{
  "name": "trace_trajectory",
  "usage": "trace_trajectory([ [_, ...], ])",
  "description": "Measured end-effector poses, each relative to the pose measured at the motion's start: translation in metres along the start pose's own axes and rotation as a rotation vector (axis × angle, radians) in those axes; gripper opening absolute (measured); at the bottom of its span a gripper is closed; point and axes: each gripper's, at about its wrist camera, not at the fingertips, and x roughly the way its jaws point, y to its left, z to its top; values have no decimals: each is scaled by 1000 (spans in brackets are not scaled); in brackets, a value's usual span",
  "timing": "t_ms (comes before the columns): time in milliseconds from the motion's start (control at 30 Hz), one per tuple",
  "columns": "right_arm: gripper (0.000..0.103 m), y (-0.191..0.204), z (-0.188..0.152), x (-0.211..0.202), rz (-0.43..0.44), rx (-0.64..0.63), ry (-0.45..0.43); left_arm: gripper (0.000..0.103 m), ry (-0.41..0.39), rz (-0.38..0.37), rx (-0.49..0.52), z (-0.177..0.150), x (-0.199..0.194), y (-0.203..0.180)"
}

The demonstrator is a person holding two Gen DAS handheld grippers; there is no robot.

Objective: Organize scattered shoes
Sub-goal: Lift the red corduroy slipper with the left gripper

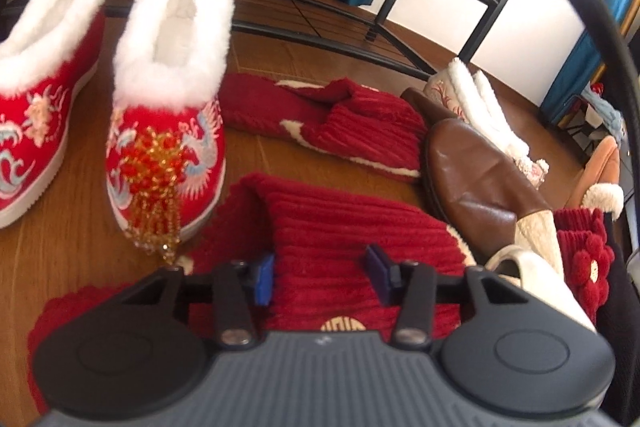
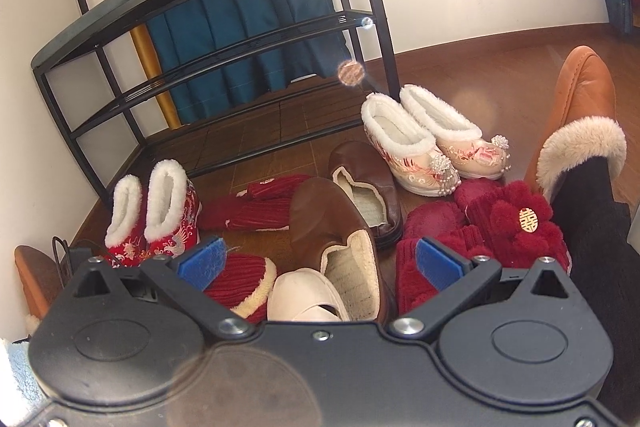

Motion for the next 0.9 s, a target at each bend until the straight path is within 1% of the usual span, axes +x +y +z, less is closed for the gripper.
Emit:
trace_trajectory([
  [33,103,-1,0,1,-2,2,1,55,1,4,17,1,1,-2],
  [67,103,-2,0,2,-5,4,2,62,3,-37,-3,2,4,2],
  [100,103,-3,-1,3,-7,7,4,84,5,-97,-34,3,7,6],
  [133,103,-4,-2,5,-10,10,9,97,4,-135,-52,3,8,9],
  [167,103,-4,-2,6,-13,11,11,95,-2,-180,-75,3,9,11],
  [200,103,-4,-3,7,-15,12,12,84,-14,-191,-73,3,10,9],
  [233,103,-5,-3,8,-17,14,14,52,-27,-184,-57,3,11,6],
  [267,103,-5,-3,9,-18,15,13,30,-34,-146,-40,3,11,3],
  [300,103,-6,-3,9,-19,16,10,17,-38,-94,-24,3,13,0],
  [367,103,-7,-2,8,-19,18,5,12,-59,-102,-62,2,9,5],
  [433,103,-7,-1,6,-18,18,-2,9,-86,-95,-48,1,2,1],
  [567,103,-5,2,2,-7,11,-11,9,-159,-34,63,5,-24,-26],
  [667,103,-1,7,-11,6,-25,-24,9,-213,47,170,3,-48,-50],
  [700,103,0,9,-16,11,-41,-29,9,-231,66,192,1,-57,-56],
  [767,103,3,14,-26,20,-72,-39,9,-253,87,199,1,-69,-62],
  [900,103,8,23,-46,38,-133,-59,8,-299,98,217,6,-106,-73],
])
